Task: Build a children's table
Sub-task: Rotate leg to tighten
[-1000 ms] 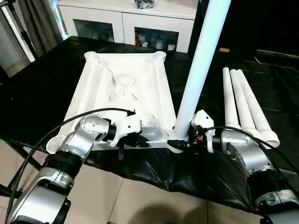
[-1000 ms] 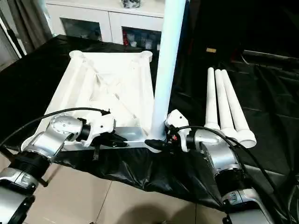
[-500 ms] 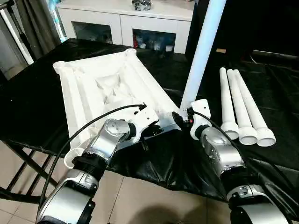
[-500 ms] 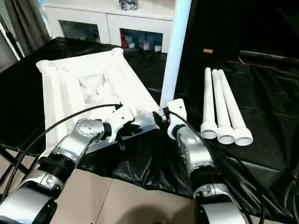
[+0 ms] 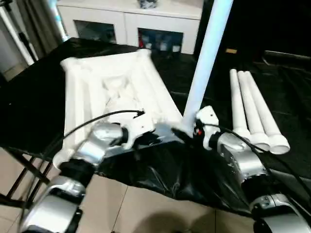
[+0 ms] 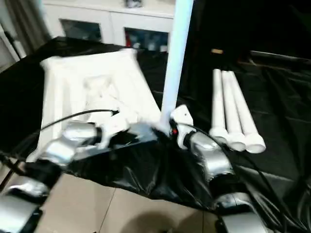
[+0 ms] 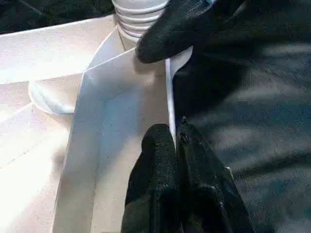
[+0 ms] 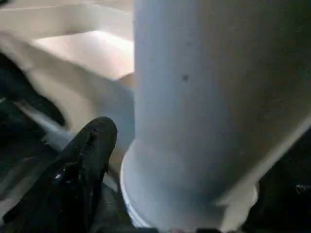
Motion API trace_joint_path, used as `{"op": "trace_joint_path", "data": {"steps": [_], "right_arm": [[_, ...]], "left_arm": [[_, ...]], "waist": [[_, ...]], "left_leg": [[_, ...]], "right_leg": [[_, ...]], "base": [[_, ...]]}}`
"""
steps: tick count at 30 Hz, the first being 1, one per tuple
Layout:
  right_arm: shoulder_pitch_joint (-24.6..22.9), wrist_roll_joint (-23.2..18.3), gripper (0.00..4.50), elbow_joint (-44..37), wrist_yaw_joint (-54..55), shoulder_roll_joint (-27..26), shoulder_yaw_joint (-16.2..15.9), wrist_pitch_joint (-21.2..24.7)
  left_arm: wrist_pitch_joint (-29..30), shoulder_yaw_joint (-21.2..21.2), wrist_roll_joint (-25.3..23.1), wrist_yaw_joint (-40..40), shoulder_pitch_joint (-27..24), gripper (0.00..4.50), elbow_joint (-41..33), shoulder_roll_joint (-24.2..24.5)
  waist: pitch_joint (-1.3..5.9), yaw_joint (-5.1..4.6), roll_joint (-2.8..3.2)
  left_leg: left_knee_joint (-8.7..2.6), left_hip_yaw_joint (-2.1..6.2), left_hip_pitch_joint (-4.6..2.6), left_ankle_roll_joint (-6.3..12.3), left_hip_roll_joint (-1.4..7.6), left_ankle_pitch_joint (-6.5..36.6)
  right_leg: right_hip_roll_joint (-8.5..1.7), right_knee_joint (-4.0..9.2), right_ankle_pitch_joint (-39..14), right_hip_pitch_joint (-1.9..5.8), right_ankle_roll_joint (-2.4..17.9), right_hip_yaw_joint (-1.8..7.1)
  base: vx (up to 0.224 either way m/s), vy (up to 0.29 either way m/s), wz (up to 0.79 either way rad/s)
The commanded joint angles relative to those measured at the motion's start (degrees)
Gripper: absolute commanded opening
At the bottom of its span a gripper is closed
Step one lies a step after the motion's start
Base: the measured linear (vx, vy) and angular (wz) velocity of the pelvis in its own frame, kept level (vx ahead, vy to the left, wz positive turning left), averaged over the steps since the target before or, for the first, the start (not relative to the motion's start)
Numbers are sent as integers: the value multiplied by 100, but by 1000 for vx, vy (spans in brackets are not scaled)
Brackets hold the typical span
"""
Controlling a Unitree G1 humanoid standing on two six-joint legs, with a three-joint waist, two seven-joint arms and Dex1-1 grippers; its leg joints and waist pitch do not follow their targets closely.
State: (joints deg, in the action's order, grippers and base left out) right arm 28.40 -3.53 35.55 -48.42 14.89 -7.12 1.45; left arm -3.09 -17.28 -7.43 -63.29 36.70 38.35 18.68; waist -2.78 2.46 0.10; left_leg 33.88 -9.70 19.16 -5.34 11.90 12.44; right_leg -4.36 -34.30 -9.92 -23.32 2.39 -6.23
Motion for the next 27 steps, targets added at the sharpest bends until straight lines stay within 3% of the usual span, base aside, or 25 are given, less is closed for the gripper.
{"op": "trace_joint_path", "data": {"steps": [1,5,11,17,20,21,23,24,27], "right_arm": [[-95,-81,384,-295,-704,53,-334,57],[-158,-123,384,-476,-1272,283,-485,122],[-160,-270,341,-596,-1756,384,-580,291],[-323,-421,290,-840,-1608,221,-524,522],[-329,-274,279,-645,-861,-80,-355,502],[-250,-57,276,-330,35,-387,-183,459],[-211,2,275,-206,382,-505,-110,497],[-91,147,275,135,1267,-798,40,436],[57,181,274,437,2063,-1096,206,483]], "left_arm": [[-152,-181,23,-274,40,0,-155,-31],[-250,-187,43,-491,112,0,-60,116],[-402,-179,64,-689,278,0,148,235],[-385,-155,121,-757,243,0,119,208],[-151,-106,93,-433,214,0,113,82],[86,-45,55,21,215,0,146,-131],[183,-20,44,210,216,0,149,-231],[390,-23,-65,713,212,0,141,-515],[605,-42,-136,1163,194,0,96,-870]], "waist": [[385,0,7],[376,48,-12],[365,101,-4],[378,108,1],[360,77,12],[346,47,-1],[324,3,-3],[316,-30,-2],[300,-68,11]], "left_leg": [[-351,-5,76,681,157,485],[-347,-18,73,660,156,519],[-361,-21,46,500,155,671],[-362,-9,66,471,157,541],[-379,-8,49,357,148,663],[-388,-3,50,276,128,787],[-393,-5,30,171,107,885],[-399,5,29,119,104,936],[-392,4,-6,117,85,1077]], "right_leg": [[-384,310,-542,401,1342,352],[-398,325,-691,408,1333,353],[-401,377,-1145,381,1185,355],[-396,345,-915,395,1193,356],[-404,375,-1118,369,1173,356],[-403,410,-1425,373,1082,350],[-399,472,-1877,348,935,346],[-400,491,-2137,344,862,340],[-393,572,-2512,297,739,331]], "base": [[0,0,0],[0,0,0],[0,0,0],[0,0,0],[0,0,0],[0,0,0],[0,0,0],[0,0,0],[0,0,0]]}}
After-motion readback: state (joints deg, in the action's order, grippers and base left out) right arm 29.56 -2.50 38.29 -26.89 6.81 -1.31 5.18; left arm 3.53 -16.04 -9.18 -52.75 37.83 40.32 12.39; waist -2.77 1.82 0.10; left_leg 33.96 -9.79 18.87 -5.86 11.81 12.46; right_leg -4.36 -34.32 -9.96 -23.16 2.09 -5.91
